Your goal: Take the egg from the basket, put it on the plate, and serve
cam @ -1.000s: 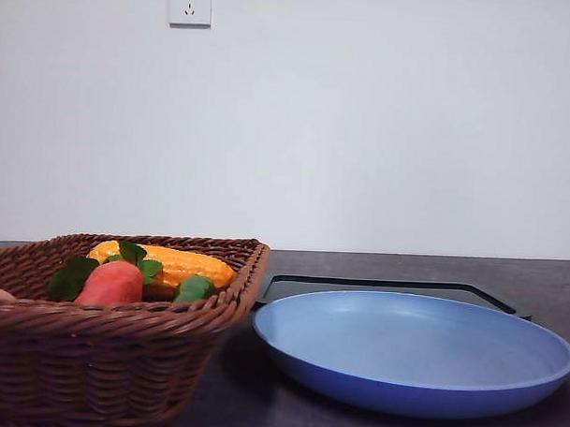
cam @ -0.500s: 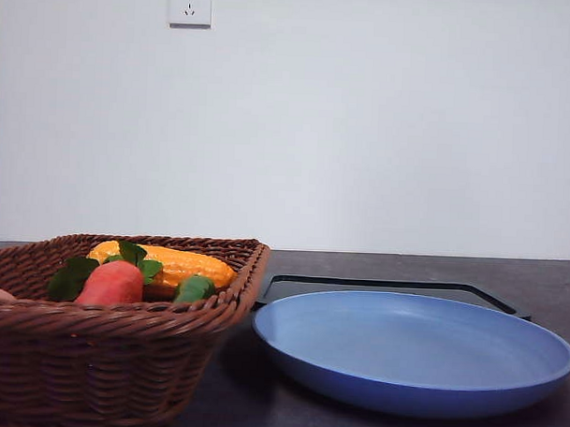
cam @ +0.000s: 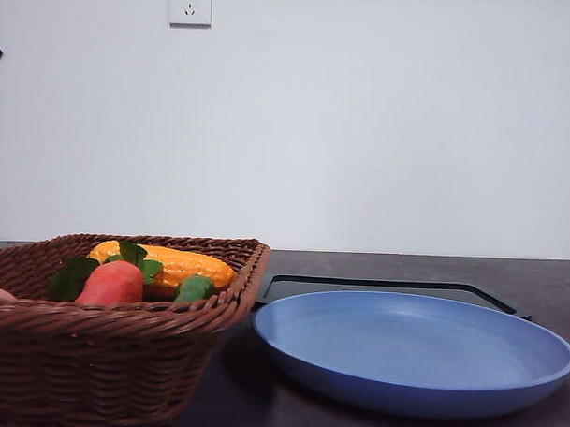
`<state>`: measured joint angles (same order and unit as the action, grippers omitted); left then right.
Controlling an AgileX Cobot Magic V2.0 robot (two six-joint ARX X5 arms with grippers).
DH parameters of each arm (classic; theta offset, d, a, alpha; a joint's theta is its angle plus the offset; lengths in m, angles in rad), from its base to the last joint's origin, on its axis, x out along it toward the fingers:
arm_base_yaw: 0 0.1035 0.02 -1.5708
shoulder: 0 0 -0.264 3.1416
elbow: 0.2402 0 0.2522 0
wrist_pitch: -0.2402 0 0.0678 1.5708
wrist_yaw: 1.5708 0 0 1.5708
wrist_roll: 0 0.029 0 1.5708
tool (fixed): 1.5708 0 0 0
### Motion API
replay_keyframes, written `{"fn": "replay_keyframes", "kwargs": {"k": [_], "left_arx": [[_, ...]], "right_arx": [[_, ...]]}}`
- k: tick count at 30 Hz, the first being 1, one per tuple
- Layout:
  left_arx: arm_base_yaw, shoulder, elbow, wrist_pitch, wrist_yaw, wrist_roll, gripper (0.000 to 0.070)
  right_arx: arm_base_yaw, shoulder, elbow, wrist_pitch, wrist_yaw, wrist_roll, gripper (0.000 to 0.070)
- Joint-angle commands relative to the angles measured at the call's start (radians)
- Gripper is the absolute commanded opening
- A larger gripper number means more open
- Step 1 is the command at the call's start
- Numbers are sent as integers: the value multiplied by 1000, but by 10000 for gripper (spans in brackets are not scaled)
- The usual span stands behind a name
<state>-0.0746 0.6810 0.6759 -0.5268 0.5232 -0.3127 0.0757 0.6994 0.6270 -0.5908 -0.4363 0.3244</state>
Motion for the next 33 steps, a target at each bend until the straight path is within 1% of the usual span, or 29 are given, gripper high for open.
{"fn": "replay_keyframes", "kwargs": {"k": [1, 4, 6, 8, 12, 14, 17, 21, 26, 29, 33], "left_arx": [[-18, 38, 35, -39, 5, 77, 0], [-54, 88, 49, -65, 6, 78, 0], [-76, 109, 49, -65, 8, 78, 0], [-92, 124, 49, -63, 8, 78, 41], [-109, 141, 49, -56, 8, 72, 267], [-111, 147, 49, -55, 8, 62, 347], [-111, 152, 49, -54, 8, 60, 355], [-111, 152, 49, -46, 8, 58, 354], [-111, 152, 49, -36, 8, 58, 354], [-111, 152, 49, -30, 8, 58, 354], [-111, 152, 49, -30, 8, 58, 354]], "right_arx": [[0, 42, 13, -7, -33, -26, 0], [0, 112, 13, -16, -83, -42, 0], [1, 154, 13, -17, -89, -52, 0], [2, 194, 13, -20, -89, -57, 33], [8, 276, 13, -31, -87, -64, 205], [11, 314, 13, -31, -86, -71, 252], [29, 373, 12, -24, -70, -77, 252], [69, 448, 8, 33, -27, -70, 252], [107, 534, 7, 102, -21, -51, 252], [131, 585, 7, 136, 8, -43, 251], [142, 640, 7, 182, 18, -37, 249]]}}
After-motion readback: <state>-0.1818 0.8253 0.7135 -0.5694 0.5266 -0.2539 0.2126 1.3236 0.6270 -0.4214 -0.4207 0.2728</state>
